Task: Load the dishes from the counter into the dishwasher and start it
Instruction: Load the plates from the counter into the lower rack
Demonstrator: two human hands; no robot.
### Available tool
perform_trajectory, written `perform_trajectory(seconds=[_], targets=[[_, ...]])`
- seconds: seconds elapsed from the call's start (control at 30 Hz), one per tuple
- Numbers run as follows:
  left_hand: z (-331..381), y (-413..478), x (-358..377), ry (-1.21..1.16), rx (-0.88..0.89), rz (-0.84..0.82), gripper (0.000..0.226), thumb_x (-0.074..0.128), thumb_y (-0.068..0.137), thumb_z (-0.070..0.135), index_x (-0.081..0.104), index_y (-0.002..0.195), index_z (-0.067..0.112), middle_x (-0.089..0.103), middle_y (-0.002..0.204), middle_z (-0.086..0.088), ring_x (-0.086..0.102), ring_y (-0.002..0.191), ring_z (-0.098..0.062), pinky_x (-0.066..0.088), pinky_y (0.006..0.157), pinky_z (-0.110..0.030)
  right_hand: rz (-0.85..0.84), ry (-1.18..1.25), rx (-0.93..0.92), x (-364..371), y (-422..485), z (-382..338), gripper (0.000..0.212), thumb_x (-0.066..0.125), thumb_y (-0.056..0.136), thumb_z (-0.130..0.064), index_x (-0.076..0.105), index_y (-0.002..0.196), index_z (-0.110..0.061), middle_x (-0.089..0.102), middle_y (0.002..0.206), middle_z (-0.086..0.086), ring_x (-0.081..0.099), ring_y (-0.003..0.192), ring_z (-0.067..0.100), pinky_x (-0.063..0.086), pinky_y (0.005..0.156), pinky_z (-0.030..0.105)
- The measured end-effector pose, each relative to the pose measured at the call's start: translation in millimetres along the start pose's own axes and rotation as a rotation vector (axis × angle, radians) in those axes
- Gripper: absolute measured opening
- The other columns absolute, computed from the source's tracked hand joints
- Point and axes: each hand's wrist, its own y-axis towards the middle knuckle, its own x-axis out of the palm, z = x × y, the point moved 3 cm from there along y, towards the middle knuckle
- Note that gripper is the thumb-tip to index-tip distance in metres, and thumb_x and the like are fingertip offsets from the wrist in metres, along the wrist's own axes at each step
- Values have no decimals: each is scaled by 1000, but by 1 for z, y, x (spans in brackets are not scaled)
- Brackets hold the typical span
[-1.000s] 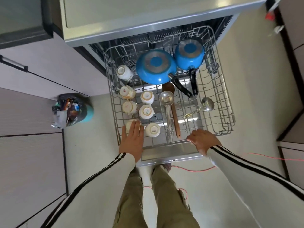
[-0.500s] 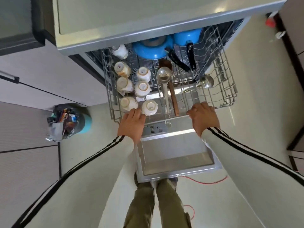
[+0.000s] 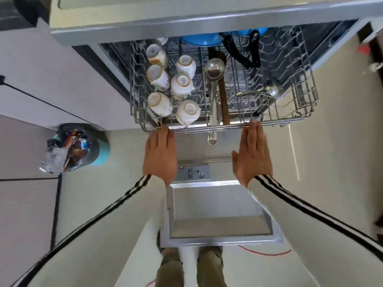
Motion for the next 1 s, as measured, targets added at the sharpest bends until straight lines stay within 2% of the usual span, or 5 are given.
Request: perform_trajectory(seconds=[0.1,0.23,0.37,0.53,1.0], targets=[[3,-6,16,59,10,-79,72,57,89,19,28,152,-1,23,158,-22,17,147,-38,20,120,-54,55,34,-3,-3,11,-1,84,46,96,-37,0,155,1,-14,163,18,-12,151,32,7,123,46],[-1,17,28,46,-38,-161,87,52,91,17,-4,157,2,-22,163,-14,-18,151,-30,2,124,-49,50,43,-77,-11,42,3,85,46,95,-35,-5,157,-8,-12,164,15,-10,152,30,9,123,47],[-12,76,17,26,-77,-184,92,49,92,15,-17,155,10,-19,164,-10,-17,151,-25,-3,124,-45,73,0,-76,-33,98,4,85,46,95,-36,-6,157,-8,-7,165,11,-5,152,26,8,124,46],[-25,141,8,43,-145,-276,97,52,88,19,-18,156,13,-23,163,-7,-18,151,-23,-6,124,-44,17,-24,-56,-48,156,-7,85,46,95,-33,-8,157,-14,-17,164,7,-11,151,25,1,122,45],[-28,133,18,58,-103,-204,100,53,84,27,-14,156,10,-27,162,-8,-21,150,-25,-4,124,-46,102,-86,-100,-33,150,-7,88,48,87,-13,-5,157,-13,-19,163,12,-12,151,30,5,123,48]])
